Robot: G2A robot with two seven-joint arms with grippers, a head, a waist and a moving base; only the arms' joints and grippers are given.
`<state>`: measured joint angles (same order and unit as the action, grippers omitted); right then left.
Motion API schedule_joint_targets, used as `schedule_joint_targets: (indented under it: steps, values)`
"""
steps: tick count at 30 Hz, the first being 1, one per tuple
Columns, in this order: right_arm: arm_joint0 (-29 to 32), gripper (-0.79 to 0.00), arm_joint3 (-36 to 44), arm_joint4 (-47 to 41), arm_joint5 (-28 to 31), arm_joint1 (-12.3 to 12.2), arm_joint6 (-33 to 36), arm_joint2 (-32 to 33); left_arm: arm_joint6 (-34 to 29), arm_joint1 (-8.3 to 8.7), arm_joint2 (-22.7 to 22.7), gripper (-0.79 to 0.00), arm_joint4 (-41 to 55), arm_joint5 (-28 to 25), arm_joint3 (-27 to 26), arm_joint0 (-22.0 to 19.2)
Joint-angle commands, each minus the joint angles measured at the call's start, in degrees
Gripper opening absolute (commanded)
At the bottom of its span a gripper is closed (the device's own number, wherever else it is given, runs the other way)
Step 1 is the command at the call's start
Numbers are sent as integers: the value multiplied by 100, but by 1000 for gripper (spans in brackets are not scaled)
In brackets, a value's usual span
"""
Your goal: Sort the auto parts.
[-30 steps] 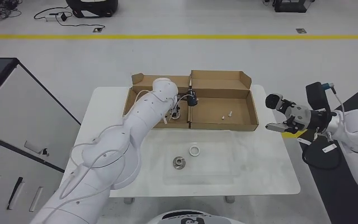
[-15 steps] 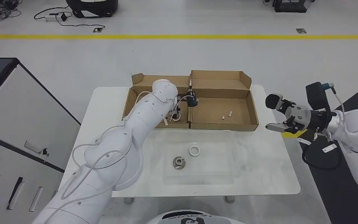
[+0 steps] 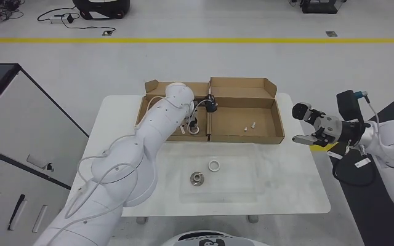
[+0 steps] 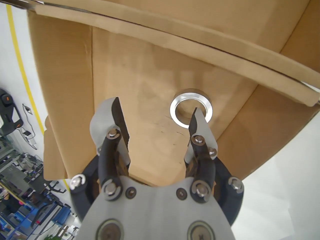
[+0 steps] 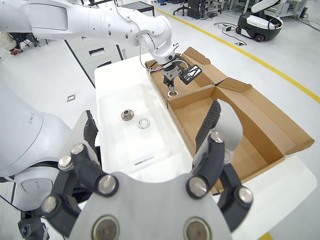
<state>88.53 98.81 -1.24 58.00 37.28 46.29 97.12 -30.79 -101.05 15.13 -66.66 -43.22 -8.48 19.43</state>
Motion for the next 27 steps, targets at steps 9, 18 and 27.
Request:
schedule_joint_targets:
  steps: [9,18,27]
  values:
    - [0,0,0,1,0,0,0,0,510,132,24,0,-172,-230,27,-313]
    - [0,0,0,1,0,0,0,0,2347,426,-205,0,-975,-784,-96,-543]
    - [0,0,0,1,0,0,0,0,4880,834,-501,0,-1937,-910,-211,-577]
